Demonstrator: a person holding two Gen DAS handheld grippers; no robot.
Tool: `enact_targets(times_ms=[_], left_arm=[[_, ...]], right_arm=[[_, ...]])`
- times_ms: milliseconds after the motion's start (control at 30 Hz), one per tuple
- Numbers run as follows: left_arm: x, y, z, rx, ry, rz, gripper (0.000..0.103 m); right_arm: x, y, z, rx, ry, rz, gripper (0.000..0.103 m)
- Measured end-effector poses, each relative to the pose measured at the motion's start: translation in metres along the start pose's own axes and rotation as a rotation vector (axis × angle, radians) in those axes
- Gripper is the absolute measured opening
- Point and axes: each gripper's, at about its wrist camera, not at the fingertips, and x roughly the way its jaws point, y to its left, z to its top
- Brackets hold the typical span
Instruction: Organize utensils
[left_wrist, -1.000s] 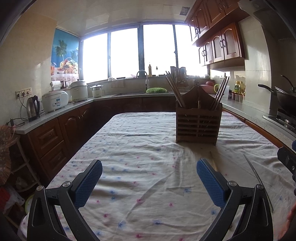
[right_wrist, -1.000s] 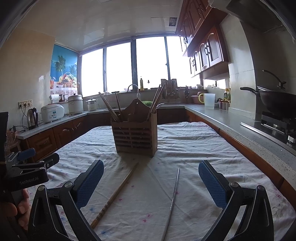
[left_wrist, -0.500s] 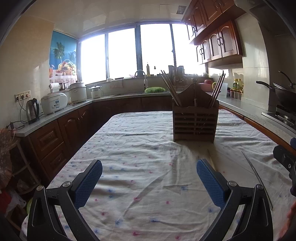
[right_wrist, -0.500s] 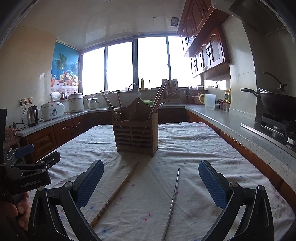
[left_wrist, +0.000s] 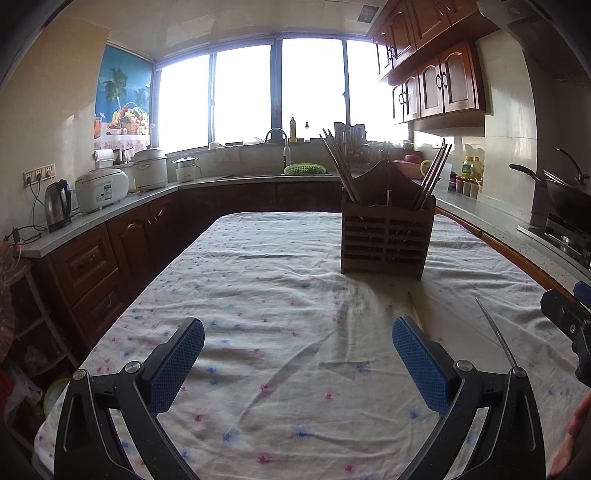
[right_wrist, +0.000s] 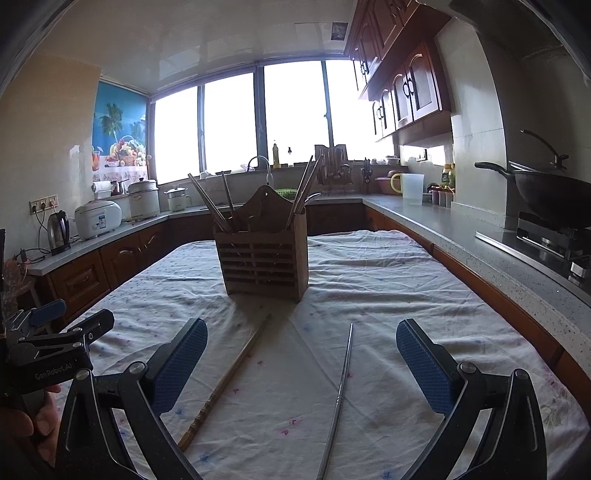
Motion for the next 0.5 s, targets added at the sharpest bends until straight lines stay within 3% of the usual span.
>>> enact_targets(times_ms=[500], left_arm=[[-0.006,0.001,-0.002,-0.014,-0.018,-0.009,0.102]], right_arm=[[0.001,0.016,0.002,-0.056,-0.001,0.022,0.103]])
